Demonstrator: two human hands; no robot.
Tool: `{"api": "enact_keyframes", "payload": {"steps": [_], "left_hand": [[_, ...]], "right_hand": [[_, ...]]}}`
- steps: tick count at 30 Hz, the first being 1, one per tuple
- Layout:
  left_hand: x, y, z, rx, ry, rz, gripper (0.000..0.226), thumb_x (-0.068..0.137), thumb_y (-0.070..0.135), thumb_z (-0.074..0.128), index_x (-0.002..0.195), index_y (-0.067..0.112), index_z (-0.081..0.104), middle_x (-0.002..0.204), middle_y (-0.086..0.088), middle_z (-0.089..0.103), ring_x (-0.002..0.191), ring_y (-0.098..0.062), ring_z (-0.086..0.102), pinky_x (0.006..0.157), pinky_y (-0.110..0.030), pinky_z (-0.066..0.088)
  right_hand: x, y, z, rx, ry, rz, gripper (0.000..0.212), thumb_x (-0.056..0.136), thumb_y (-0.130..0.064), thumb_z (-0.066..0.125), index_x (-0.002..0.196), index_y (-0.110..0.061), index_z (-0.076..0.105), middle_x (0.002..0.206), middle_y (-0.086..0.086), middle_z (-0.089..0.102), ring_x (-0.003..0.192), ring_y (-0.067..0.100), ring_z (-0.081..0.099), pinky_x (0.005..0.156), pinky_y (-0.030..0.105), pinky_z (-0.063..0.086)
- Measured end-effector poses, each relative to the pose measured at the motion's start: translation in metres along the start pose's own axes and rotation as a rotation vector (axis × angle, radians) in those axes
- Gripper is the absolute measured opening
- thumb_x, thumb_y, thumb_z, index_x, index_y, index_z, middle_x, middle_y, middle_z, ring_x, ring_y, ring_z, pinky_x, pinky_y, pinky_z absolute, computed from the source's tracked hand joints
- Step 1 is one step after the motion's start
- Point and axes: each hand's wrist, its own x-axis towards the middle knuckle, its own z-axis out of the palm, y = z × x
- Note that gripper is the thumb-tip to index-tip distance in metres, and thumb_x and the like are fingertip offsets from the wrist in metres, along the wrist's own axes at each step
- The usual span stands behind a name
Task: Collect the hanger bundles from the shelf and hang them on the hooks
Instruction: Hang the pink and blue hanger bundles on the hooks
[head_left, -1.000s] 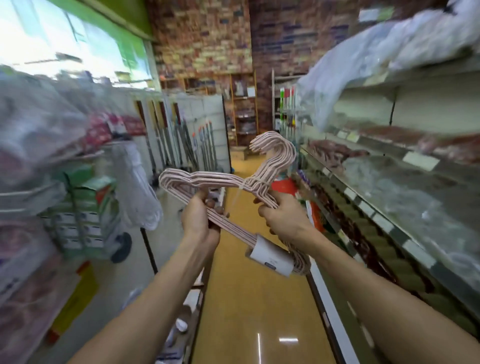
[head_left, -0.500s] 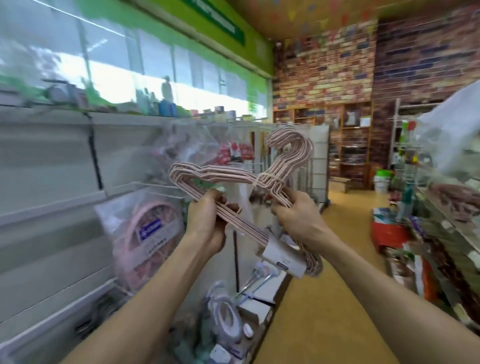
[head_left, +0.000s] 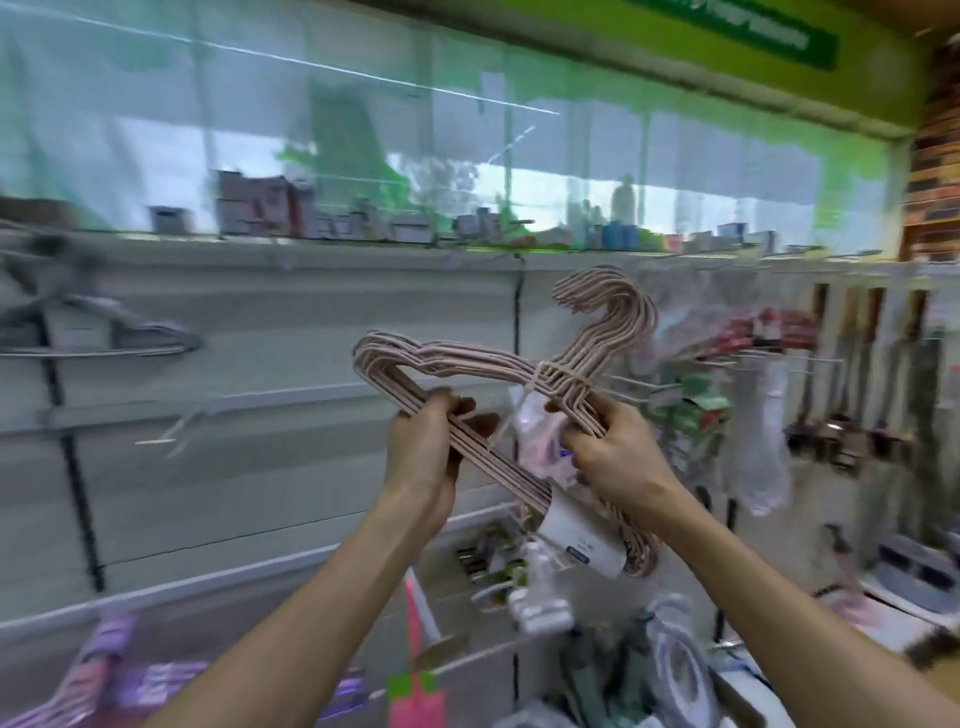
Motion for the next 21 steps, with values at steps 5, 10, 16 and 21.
{"api": "enact_keyframes", "payload": {"steps": [5,10,16,21], "left_hand": [[-0.010,0.058,-0.068,0.057,0.099,0.154,0.010,0.095,-0.001,0.051,0.099,0.007,0.056,0.091,-0.014,0.057,0.066,-0.030,0.069,0.082,-0.047,0.060],[-0.024,0.114,-0.137,0.078,0.204,0.226,0.011,0.094,-0.003,0.052,0.093,0.007,0.057,0.090,-0.016,0.062,0.074,-0.030,0.069,0.083,-0.046,0.059],[-0.039,0.184,-0.224,0.085,0.329,0.311,0.022,0.093,-0.002,0.052,0.114,0.000,0.057,0.098,-0.017,0.070,0.075,-0.033,0.073,0.074,-0.047,0.061],[-0.047,0.246,-0.298,0.081,0.374,0.366,0.042,0.091,-0.004,0.049,0.131,0.007,0.045,0.117,-0.021,0.066,0.081,-0.040,0.074,0.072,-0.055,0.060]], "right_hand": [[0.002,-0.041,0.071,0.118,-0.150,-0.052,0.031,0.087,-0.004,0.055,0.105,-0.027,0.066,0.048,-0.019,0.056,0.048,0.009,0.047,0.055,0.031,0.041],[-0.004,-0.090,0.145,0.177,-0.257,-0.092,0.033,0.088,-0.006,0.057,0.113,-0.024,0.066,0.048,-0.018,0.055,0.053,0.015,0.047,0.056,0.035,0.043],[-0.020,-0.155,0.232,0.205,-0.332,-0.150,0.027,0.084,-0.007,0.058,0.103,-0.023,0.069,0.061,-0.005,0.054,0.057,0.017,0.049,0.058,0.039,0.047],[-0.033,-0.203,0.302,0.183,-0.376,-0.177,0.023,0.082,-0.013,0.058,0.101,-0.020,0.068,0.063,-0.002,0.057,0.059,0.016,0.052,0.063,0.047,0.052]]}}
